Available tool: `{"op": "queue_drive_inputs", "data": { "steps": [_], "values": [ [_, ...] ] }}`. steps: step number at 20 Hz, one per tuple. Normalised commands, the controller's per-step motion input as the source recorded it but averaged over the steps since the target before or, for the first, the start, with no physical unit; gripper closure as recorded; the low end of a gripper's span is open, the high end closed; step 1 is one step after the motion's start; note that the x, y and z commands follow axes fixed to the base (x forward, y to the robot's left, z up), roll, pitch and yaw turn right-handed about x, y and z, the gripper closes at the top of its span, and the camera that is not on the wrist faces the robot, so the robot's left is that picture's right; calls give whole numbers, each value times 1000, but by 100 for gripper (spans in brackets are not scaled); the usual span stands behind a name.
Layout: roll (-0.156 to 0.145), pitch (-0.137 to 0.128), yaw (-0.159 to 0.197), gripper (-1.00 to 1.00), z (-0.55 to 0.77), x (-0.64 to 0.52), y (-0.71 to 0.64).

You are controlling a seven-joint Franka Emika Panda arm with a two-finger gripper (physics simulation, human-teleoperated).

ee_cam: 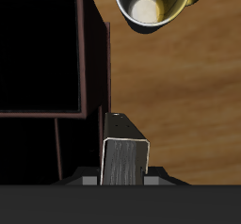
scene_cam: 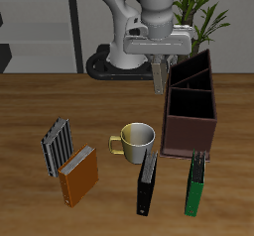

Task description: Place the yellow book into the left desk caddy's front compartment and place the orange book into the left desk caddy's left compartment and place the black book into the left desk caddy's back compartment

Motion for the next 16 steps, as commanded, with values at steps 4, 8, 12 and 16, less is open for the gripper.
{"op": "queue_drive_inputs", "data": {
  "steps": [4,8,12,16],
  "values": [
    [-15,36,-32,100,-135,-81,-61],
    [25,30,-9,100,-108,-111,62],
    [45,-10,6,100,49,-153,232],
    [14,-28,4,100,145,-12,104]
  ]
}}
